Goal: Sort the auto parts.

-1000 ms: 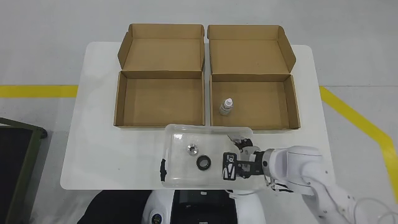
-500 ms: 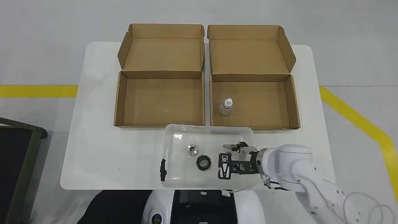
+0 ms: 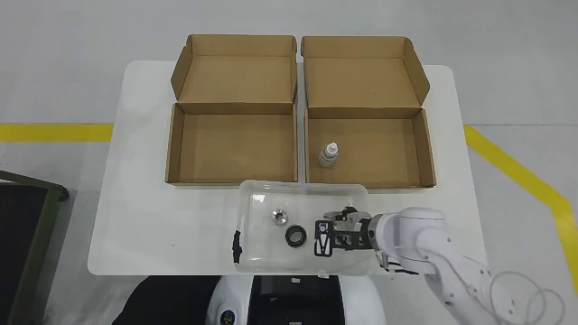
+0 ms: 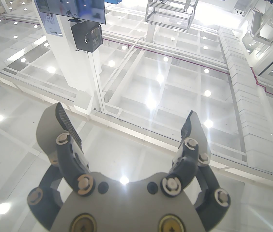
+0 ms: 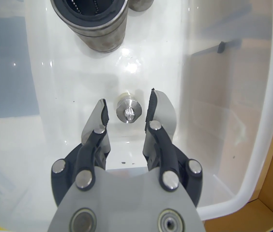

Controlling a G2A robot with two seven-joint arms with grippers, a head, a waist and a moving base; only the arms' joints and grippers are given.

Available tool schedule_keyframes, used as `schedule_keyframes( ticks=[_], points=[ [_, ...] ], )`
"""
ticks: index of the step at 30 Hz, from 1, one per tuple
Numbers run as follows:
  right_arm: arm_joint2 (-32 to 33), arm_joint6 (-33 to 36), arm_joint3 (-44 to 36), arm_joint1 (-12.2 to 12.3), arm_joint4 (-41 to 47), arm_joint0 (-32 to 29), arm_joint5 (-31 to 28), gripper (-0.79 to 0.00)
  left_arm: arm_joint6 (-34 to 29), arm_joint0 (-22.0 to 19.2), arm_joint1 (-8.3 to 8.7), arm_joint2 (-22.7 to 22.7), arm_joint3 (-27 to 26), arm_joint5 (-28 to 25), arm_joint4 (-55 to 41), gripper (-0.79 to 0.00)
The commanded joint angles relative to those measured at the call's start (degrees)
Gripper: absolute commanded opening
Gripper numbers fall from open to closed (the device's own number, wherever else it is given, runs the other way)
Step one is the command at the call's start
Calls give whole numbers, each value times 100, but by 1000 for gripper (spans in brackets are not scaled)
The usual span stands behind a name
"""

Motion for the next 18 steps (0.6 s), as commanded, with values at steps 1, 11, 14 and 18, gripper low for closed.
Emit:
schedule_keyframes(
  ticks=[1,11,14,18],
  points=[
    [-31,-8,15,1,10,23,-20,-699,0,0,0,0,0,0,0,0],
    [81,11,-248,58,156,-15,-84,-785,0,0,0,0,0,0,0,0],
    [166,-32,-433,89,275,-85,-159,-785,0,0,0,0,0,0,0,0],
    [317,-184,-630,128,458,-159,-203,-785,0,0,0,0,0,0,0,0]
  ],
)
